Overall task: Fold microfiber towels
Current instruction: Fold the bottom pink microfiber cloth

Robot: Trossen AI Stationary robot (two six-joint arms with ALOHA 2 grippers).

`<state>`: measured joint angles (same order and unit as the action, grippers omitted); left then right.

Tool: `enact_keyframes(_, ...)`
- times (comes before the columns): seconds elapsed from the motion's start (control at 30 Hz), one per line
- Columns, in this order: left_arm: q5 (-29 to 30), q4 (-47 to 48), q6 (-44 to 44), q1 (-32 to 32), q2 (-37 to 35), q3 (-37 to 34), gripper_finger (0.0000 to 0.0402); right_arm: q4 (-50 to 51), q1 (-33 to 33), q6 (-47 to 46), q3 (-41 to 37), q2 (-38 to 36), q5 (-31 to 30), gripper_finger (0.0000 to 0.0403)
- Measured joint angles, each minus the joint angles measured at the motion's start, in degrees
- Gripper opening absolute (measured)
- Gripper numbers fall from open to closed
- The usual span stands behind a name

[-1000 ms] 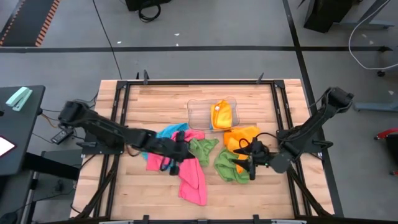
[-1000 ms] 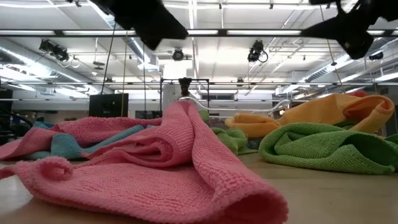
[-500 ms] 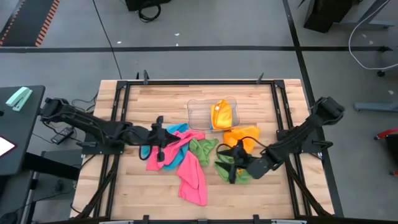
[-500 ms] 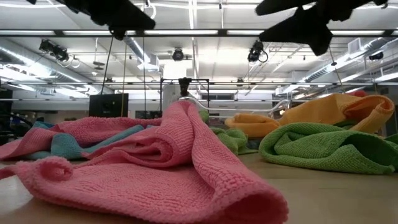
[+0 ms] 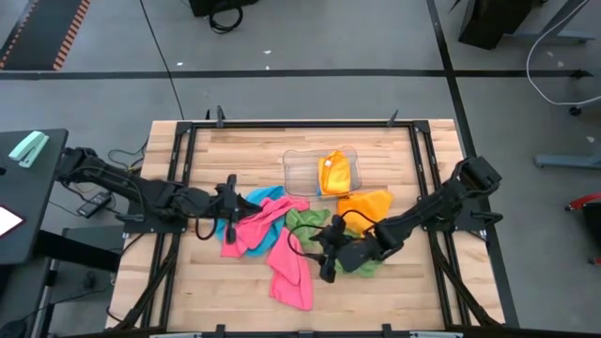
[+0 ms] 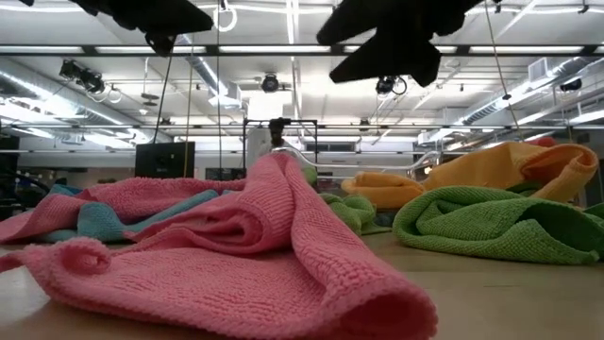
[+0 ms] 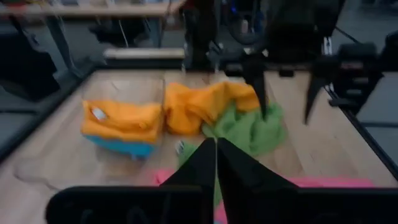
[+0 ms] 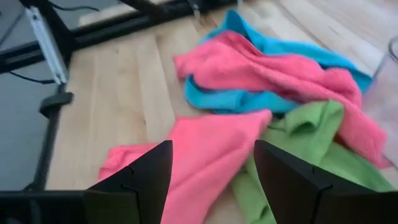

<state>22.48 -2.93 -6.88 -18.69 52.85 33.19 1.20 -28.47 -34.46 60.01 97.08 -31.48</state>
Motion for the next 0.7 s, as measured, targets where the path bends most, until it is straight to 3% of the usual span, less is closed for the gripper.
enact_keyframes(0.47, -4.4, 3.2, -6.0, -4.6, 9.1, 0.0, 0.0058, 0.2, 3.5, 3.0, 0.2, 2.6, 2.0, 0.0235)
enact_keyframes(0.7, -5.7, 2.5, -11.0, -5.7, 10.1, 0.0, 0.0049, -1.5, 4.8, 9.4, 0.2, 2.4, 11.0, 0.0235)
